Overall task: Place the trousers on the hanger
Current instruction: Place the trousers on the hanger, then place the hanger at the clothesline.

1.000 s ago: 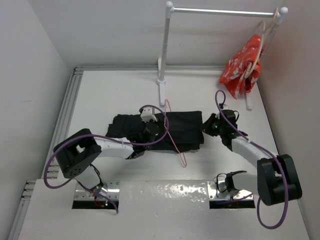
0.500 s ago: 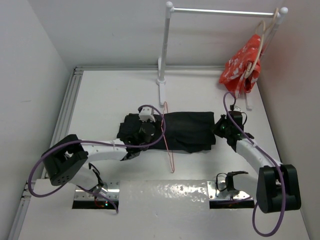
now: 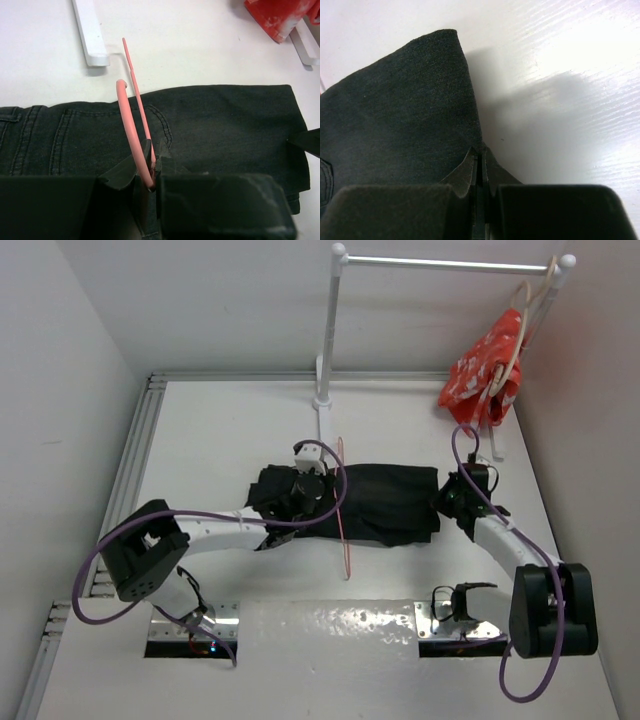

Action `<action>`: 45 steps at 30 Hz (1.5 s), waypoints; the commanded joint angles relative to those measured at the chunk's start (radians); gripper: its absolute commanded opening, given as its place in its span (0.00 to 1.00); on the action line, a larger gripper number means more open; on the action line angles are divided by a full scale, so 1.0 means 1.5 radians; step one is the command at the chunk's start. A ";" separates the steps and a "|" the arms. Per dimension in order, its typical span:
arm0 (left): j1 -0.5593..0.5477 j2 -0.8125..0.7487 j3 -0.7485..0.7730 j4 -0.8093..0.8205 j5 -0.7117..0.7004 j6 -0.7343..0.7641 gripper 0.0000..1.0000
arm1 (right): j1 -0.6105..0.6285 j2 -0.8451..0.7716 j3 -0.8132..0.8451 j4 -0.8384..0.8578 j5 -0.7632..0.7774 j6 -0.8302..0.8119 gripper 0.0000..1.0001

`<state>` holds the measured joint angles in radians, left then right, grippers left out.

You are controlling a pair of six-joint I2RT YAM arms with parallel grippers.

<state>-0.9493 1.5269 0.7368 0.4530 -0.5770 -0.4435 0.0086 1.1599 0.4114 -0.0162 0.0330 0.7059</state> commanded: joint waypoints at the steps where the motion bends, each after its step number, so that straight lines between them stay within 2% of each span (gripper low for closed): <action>1: -0.009 -0.005 0.049 0.032 -0.015 0.025 0.00 | -0.003 0.007 0.001 0.018 0.023 0.002 0.00; 8: -0.010 -0.012 0.085 0.027 -0.009 0.038 0.00 | -0.004 0.025 0.009 0.002 0.025 0.019 0.00; 17: -0.019 -0.012 0.137 0.005 0.006 0.057 0.00 | -0.004 -0.002 0.037 -0.032 0.019 0.026 0.00; 18: -0.020 -0.012 0.147 -0.004 0.002 0.060 0.00 | -0.003 -0.009 0.041 -0.036 0.016 0.027 0.04; 19: -0.020 -0.013 0.158 -0.021 0.000 0.060 0.00 | -0.004 -0.018 0.047 -0.042 0.017 0.029 0.13; 20: -0.021 -0.020 0.176 -0.046 0.000 0.059 0.00 | -0.004 -0.042 0.060 -0.060 0.014 0.029 0.38; 21: -0.021 -0.027 0.182 -0.050 0.006 0.060 0.00 | -0.004 -0.057 0.068 -0.070 0.006 0.026 0.47; 23: -0.021 -0.044 0.203 -0.078 0.028 0.066 0.00 | -0.004 -0.111 0.089 -0.088 -0.025 0.020 0.58; 26: -0.021 -0.060 0.233 -0.117 0.033 0.066 0.00 | 0.002 -0.181 0.094 -0.059 -0.131 0.049 0.59; 28: -0.021 -0.066 0.237 -0.109 0.034 0.063 0.00 | 0.036 -0.209 0.088 -0.031 -0.184 0.074 0.51; 29: -0.021 -0.060 0.245 -0.113 0.039 0.066 0.00 | 0.053 -0.227 0.084 0.005 -0.200 0.083 0.42; 30: -0.021 -0.055 0.257 -0.123 0.038 0.070 0.00 | 0.102 -0.234 0.069 0.044 -0.211 0.102 0.19; 31: -0.021 -0.047 0.283 -0.142 0.036 0.071 0.00 | 0.137 -0.240 0.063 0.106 -0.217 0.107 0.07; 32: -0.021 -0.046 0.290 -0.146 0.037 0.073 0.00 | 0.171 -0.238 0.059 0.129 -0.216 0.107 0.00; 34: -0.021 -0.051 0.299 -0.146 0.044 0.072 0.00 | 0.281 -0.223 0.058 0.178 -0.209 0.104 0.00; 35: -0.021 -0.051 0.306 -0.151 0.049 0.072 0.00 | 0.298 -0.214 0.063 0.185 -0.208 0.104 0.01; 36: -0.021 -0.047 0.329 -0.171 0.055 0.073 0.00 | 0.307 -0.206 0.068 0.186 -0.204 0.098 0.06; 38: -0.021 -0.045 0.349 -0.184 0.056 0.076 0.00 | 0.324 -0.177 0.079 0.183 -0.193 0.095 0.27; 39: -0.021 -0.047 0.350 -0.182 0.057 0.076 0.00 | 0.327 -0.166 0.083 0.188 -0.197 0.096 0.41; 42: -0.021 -0.045 0.359 -0.183 0.056 0.079 0.00 | 0.356 -0.135 0.097 0.196 -0.224 0.092 0.46; 45: -0.021 -0.046 0.372 -0.195 0.045 0.084 0.00 | 0.387 -0.125 0.097 0.189 -0.181 0.080 0.44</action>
<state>-0.9699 1.4971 1.2270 0.0795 -0.5041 -0.3225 0.5560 0.9714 0.5114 0.2085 -0.2672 0.8444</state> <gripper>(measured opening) 0.050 0.454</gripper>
